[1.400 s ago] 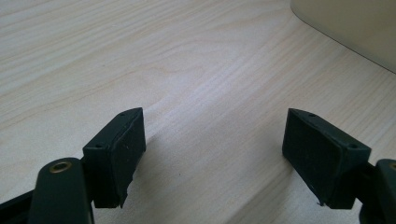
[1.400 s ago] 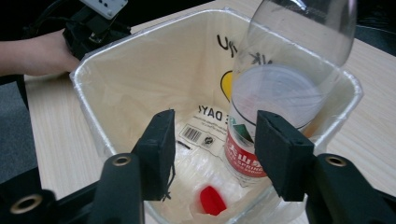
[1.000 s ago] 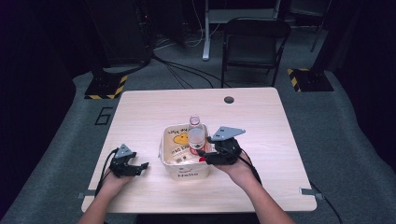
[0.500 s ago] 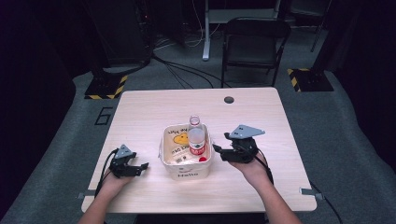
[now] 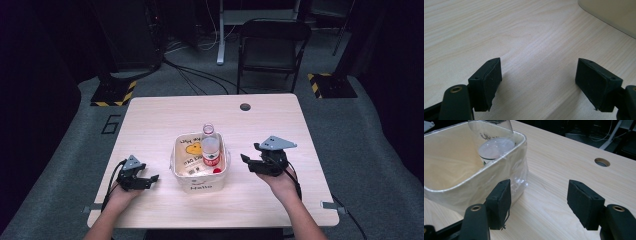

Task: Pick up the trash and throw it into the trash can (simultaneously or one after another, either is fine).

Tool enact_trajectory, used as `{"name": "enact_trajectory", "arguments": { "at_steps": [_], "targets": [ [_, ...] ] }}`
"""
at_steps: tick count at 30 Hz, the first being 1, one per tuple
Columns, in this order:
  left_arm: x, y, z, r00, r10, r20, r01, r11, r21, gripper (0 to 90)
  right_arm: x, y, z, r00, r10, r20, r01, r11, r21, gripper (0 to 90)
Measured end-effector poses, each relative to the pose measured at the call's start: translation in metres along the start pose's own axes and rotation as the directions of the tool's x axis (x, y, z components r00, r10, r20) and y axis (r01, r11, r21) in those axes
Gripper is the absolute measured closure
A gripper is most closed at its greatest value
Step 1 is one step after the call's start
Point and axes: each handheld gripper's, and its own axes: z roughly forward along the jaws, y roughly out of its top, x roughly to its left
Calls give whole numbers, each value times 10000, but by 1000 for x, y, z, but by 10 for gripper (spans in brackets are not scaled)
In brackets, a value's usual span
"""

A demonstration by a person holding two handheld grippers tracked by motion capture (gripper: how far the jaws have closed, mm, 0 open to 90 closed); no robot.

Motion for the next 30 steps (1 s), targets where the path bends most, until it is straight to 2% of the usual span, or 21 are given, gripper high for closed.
{"name": "enact_trajectory", "arguments": {
  "at_steps": [10, 15, 18, 25, 30],
  "targets": [
    [0, 0, 0, 10000, 3, 1, -3, 10000, 2, 213, -18, -20, -3, 9964, 568, 622, -566, 9984, -54, 349],
    [0, 0, 0, 10000, 1, -5, -1, 10000, -8, 213, -28, -33, -4, 9895, 1015, 1028, -1012, 9948, -83, 347],
    [0, 0, 0, 10000, -2, -6, 2, 10000, -12, 213, -33, -40, -5, 9851, 1333, 1086, -1336, 9910, -44, 345],
    [0, 0, 0, 10000, -3, -9, 3, 10000, -20, 213, -43, -51, -6, 9746, 1775, 1365, -1781, 9840, -81, 343],
    [0, 0, 0, 10000, 2, -5, -2, 10000, -5, 213, -50, -59, -7, 9676, 1884, 1678, -1913, 9815, 10, 343]
  ]
}}
